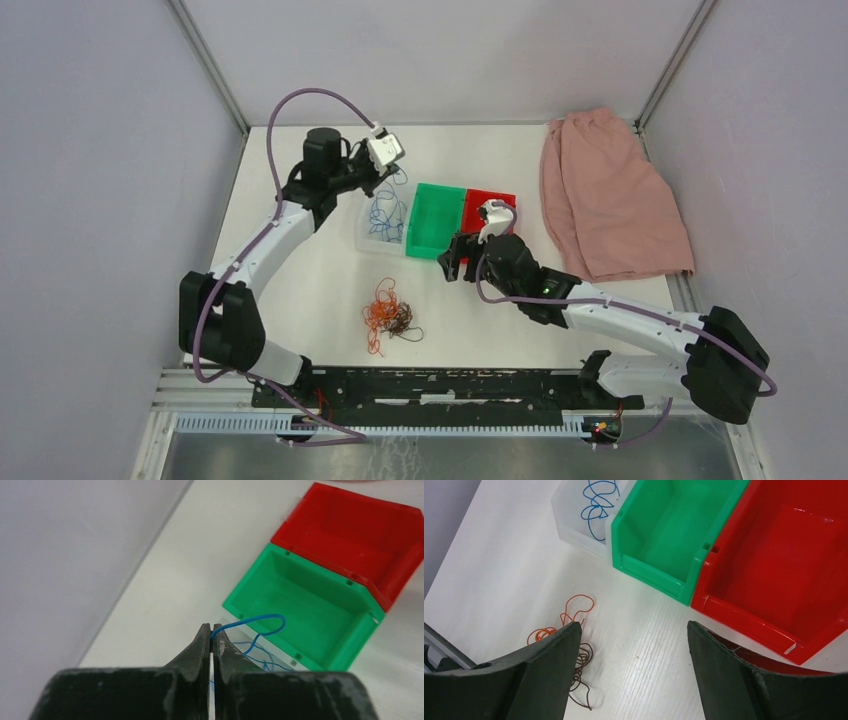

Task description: Untangle the cables

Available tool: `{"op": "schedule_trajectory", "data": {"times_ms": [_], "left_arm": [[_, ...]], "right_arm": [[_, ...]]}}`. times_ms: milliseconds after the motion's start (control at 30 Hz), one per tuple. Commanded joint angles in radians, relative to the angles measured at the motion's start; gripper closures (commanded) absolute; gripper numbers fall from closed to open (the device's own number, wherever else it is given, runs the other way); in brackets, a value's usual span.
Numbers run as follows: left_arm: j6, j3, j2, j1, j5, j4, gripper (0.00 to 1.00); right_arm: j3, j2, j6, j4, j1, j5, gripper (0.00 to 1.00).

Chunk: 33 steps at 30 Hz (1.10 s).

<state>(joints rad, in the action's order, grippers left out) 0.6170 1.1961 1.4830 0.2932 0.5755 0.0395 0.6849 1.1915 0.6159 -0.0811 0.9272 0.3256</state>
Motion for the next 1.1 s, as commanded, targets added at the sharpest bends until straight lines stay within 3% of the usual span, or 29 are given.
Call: {"op": "schedule_trajectory", "data": {"times_ms": [0, 267, 600, 767, 833, 900, 1067], "left_arm": [[0.013, -0.029, 0.001, 0.03, -0.026, 0.075, 0.97], [-0.045, -0.029, 0.059, 0.04, -0.097, 0.147, 0.97], [0.015, 0.061, 0.244, 0.042, -0.337, 0.258, 0.97], [0.024, 0.103, 0.301, 0.047, -0.356, 0.258, 0.9], [0.036, 0.11, 0.308, 0.048, -0.358, 0.271, 0.77], [0.059, 0.116, 0.304, 0.048, -0.356, 0.297, 0.55], [0.094, 0.15, 0.276, 0.048, -0.345, 0.396, 0.34]], "right_arm": [[-0.01, -0.042, 0.007, -0.016, -0.006, 0.019, 0.16], [-0.018, -0.083, 0.011, -0.003, -0.007, 0.027, 0.16], [-0.027, -0.089, 0.01, -0.005, -0.013, 0.031, 0.16], [-0.026, -0.093, 0.008, -0.002, -0.017, 0.032, 0.16], [-0.021, -0.094, 0.005, 0.005, -0.019, 0.029, 0.16], [-0.015, -0.093, 0.0, 0.01, -0.022, 0.024, 0.16], [0.043, -0.081, -0.033, 0.076, -0.028, 0.007, 0.16]]}}
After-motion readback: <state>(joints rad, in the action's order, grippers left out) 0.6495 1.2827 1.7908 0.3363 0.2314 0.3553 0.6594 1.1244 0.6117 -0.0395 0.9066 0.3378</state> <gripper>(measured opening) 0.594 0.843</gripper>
